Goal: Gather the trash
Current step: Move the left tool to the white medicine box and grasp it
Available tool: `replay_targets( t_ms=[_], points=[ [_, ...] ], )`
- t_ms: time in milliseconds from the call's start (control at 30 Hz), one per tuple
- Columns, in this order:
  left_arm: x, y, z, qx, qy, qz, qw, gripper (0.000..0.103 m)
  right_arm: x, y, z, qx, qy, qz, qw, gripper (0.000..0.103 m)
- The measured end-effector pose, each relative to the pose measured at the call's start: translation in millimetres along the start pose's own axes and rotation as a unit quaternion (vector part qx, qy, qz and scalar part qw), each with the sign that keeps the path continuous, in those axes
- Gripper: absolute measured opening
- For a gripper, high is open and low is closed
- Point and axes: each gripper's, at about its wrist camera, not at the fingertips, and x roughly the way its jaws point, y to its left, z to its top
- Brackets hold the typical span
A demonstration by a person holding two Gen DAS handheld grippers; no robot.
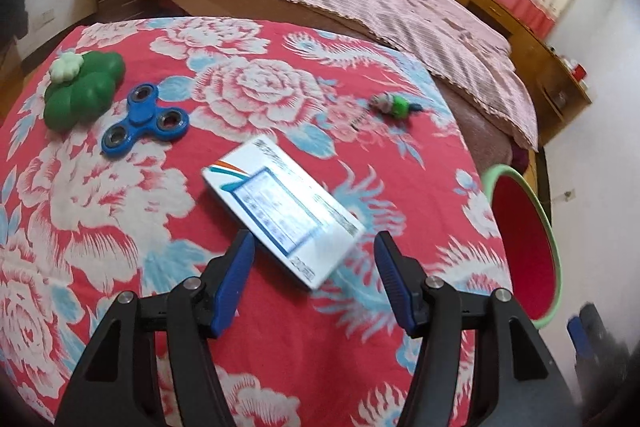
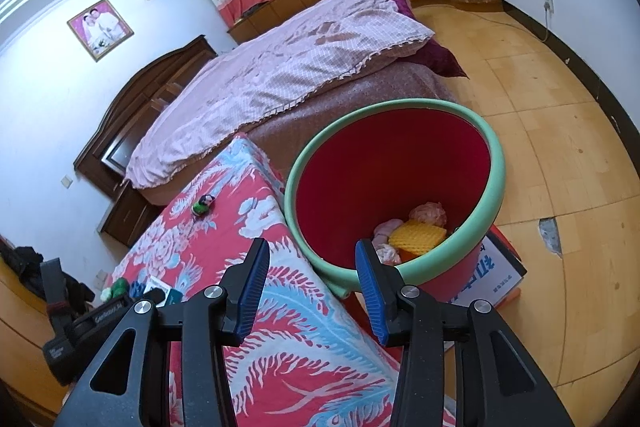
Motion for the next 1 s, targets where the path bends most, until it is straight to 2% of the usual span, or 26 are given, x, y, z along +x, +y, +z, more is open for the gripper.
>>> replay_targets(
  t_ms=[100,333,667,767,1000],
  points=[
    [6.2,1.3,7.7,-0.006,-0.001,0.002,1.0000,0.069,1.2,-1.4,0.3,0.001,0.001,-0.002,1.000,0.046],
    [26.9,-6.9,17.0,0.016,0.011,0.021,0.9996,0.070,4.0,-3.8,-0.1,0.004,0.005,-0.003,1.000,0.046],
    [31.0,-21.3,11.0,0.085,-0.002,0.052,0.9950,0.070,5.2,-1.6,-1.5,0.005,0.011,-0.005,1.000,0.046],
    [30.7,-20.9,10.9,0.096,-0.001,0.048,0.9942,0.069,2.8,3.0,-2.0,0.001,0.012,-0.003,1.000,0.046],
    [20.5,-8.7,11.0,0.104,-0.012,0.010,0.9945,0.067,-2.9,17.6,-2.6,-0.012,0.012,-0.005,1.000,0.047]
  ],
)
